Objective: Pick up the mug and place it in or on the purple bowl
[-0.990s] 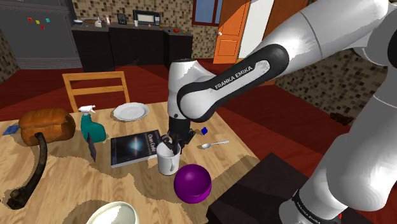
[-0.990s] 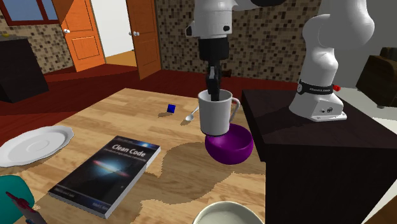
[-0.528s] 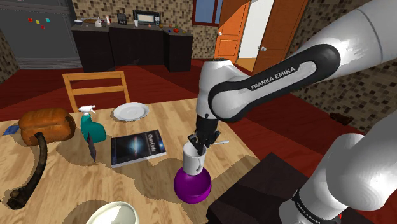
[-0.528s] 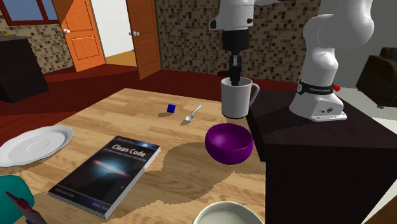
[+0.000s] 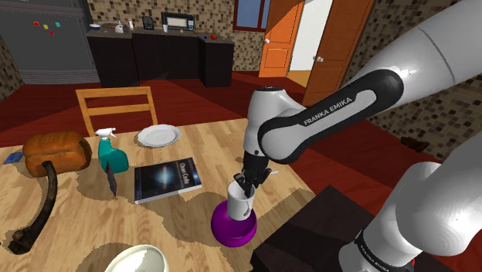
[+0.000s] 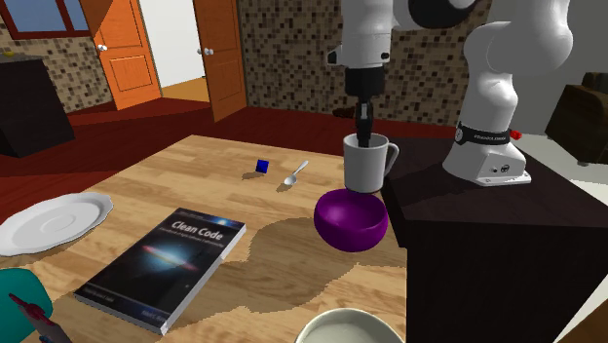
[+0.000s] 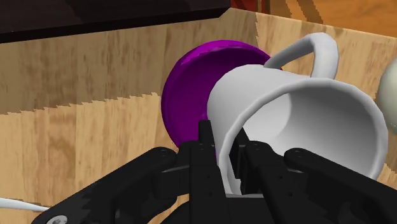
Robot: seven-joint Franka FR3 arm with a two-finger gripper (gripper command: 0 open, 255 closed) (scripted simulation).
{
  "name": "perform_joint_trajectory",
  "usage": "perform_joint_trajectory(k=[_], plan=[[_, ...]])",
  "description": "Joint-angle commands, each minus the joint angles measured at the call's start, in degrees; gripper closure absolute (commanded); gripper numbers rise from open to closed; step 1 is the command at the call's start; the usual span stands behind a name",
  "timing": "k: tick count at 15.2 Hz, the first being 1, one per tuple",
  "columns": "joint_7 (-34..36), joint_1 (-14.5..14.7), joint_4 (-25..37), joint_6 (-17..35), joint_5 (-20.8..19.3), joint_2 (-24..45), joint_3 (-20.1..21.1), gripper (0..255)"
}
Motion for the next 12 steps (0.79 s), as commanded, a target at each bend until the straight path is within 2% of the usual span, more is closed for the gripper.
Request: perform_joint_trajectory(k=[1, 9, 12], plan=[[0.0, 0.0, -0.5, 1.9, 0.0, 1.3, 0.2, 255], [0.3, -0.2, -1.8, 9.7, -0.9, 7.9, 0.8, 255], [0.4, -0.3, -1.9, 10.5, -1.1, 8.6, 0.9, 255]])
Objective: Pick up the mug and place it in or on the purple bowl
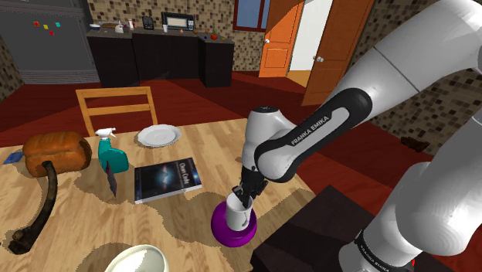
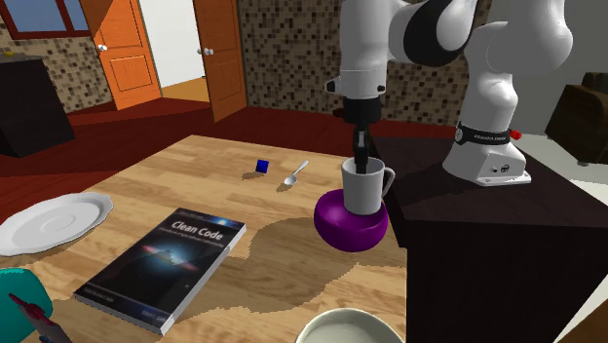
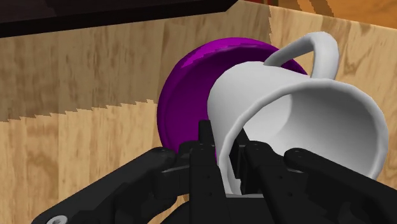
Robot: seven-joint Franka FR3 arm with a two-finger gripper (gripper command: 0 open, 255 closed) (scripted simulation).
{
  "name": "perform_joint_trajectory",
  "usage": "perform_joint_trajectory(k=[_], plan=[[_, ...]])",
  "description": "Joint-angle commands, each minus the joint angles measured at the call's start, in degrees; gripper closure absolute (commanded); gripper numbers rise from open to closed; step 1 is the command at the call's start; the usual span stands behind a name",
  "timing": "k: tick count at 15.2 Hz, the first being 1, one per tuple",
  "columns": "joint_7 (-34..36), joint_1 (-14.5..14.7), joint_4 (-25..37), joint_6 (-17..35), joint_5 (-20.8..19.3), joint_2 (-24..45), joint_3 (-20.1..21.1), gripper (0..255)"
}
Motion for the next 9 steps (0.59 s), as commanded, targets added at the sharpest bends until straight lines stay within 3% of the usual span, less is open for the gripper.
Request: perform_joint_trajectory(k=[1, 6, 7, 9], plan=[[0.0, 0.0, -0.1, 0.3, 0.0, 0.2, 0.0, 255], [0.0, 0.0, -0.1, 0.3, 0.0, 0.2, 0.0, 255], [0.0, 0.0, -0.1, 0.3, 0.0, 0.2, 0.0, 0], [0.0, 0.0, -0.1, 0.2, 0.0, 0.2, 0.0, 0]])
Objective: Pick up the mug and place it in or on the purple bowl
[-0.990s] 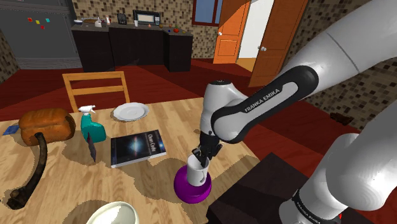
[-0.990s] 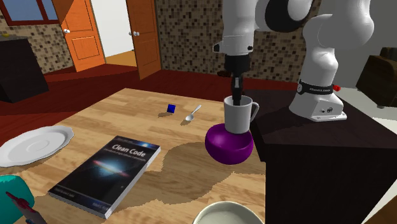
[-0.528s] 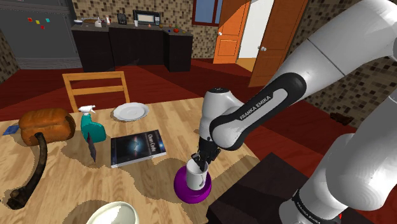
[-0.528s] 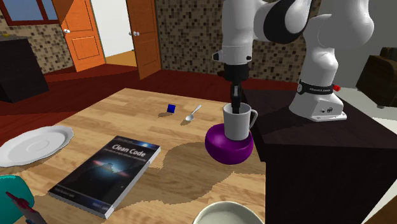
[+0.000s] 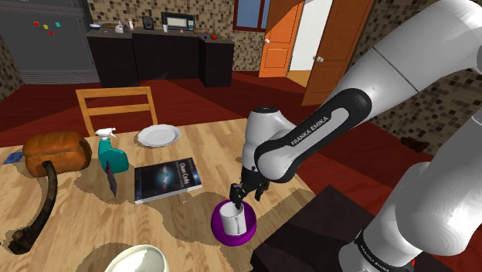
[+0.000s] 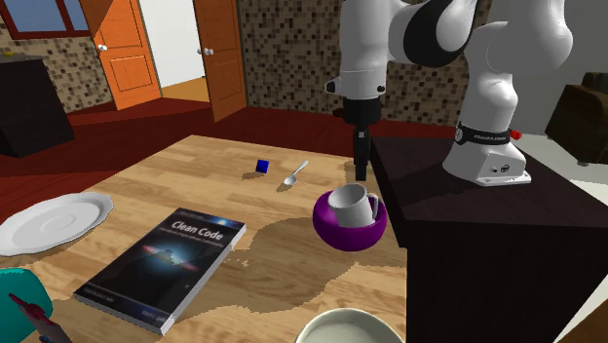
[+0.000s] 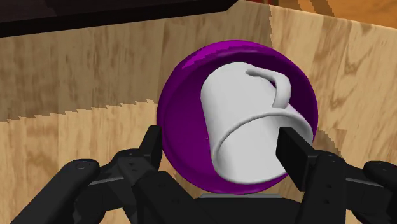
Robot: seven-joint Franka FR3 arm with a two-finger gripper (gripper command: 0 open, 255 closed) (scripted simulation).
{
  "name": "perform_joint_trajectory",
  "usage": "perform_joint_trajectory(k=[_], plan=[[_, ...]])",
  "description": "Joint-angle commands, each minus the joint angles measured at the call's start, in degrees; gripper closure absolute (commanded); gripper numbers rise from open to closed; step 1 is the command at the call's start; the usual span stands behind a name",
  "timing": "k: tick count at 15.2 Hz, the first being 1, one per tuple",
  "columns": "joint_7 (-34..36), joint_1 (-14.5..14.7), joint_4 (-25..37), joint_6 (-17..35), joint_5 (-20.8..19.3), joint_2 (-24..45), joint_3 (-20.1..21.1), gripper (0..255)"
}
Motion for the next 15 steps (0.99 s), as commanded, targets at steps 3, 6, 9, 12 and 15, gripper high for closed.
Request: perform_joint_trajectory(k=[3, 6, 9, 12, 15], plan=[[0.0, 0.0, 0.0, 0.0, 0.0, 0.0, 0.0, 0], [-0.7, -0.2, 1.4, -7.4, 0.7, -6.0, -0.7, 0], [-0.8, -0.2, 1.8, -9.3, 0.8, -7.4, -1.0, 0], [-0.8, -0.2, 1.9, -9.3, 0.8, -7.4, -1.0, 0], [-0.8, -0.2, 1.9, -9.3, 0.8, -7.4, -1.0, 0]])
